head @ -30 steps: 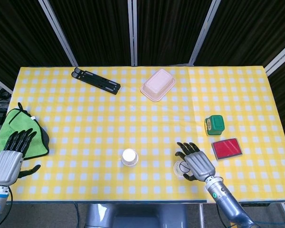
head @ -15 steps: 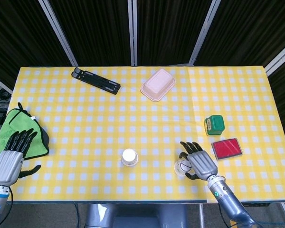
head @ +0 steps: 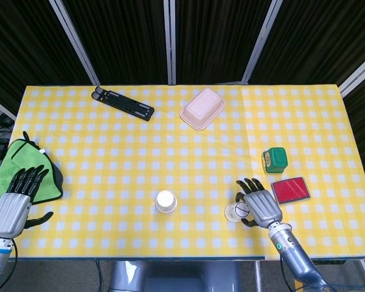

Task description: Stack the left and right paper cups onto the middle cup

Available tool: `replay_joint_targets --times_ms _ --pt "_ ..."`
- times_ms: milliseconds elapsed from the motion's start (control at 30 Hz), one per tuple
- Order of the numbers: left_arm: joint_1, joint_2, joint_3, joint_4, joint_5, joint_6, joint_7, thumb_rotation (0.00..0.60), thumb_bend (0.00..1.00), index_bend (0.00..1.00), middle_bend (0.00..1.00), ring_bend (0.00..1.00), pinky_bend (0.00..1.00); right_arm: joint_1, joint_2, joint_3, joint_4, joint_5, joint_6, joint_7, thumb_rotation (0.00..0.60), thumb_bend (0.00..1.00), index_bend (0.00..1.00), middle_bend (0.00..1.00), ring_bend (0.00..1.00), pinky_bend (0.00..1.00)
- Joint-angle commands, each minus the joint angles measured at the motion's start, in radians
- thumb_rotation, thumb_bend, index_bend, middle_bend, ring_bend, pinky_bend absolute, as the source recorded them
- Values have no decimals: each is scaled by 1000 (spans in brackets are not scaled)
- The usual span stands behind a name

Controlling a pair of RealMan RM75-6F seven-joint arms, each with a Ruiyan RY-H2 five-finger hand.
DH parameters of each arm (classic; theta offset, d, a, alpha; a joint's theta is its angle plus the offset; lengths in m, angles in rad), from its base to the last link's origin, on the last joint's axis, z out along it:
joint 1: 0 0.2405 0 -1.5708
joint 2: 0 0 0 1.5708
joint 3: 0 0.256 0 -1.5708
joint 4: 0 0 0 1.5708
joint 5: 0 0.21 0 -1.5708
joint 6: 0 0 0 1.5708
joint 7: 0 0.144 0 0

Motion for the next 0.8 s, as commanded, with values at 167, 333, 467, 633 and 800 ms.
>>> replay_joint_targets --times_ms 167,333,467,633,800 --pt "3 2 -8 0 -5 -1 -5 600 101 0 0 0 0 6 32 39 -60 -78 47 32 600 197 492 91 0 0" --pt "3 1 -12 5 -9 -9 -6 600 100 0 0 0 0 24 50 106 -138 -137 93 68 600 197 506 112 0 0" --pt "3 0 -18 11 -16 -14 -9 600 100 0 0 0 0 48 54 147 -199 -166 109 63 600 196 506 114 0 0" --pt "4 1 -23 14 -20 -18 -16 600 101 0 0 0 0 87 24 170 -257 -148 104 -10 600 196 504 114 0 0" --pt "6 4 -30 19 -29 -20 -31 600 101 0 0 0 0 130 -42 165 -281 -103 91 -100 600 196 503 114 0 0"
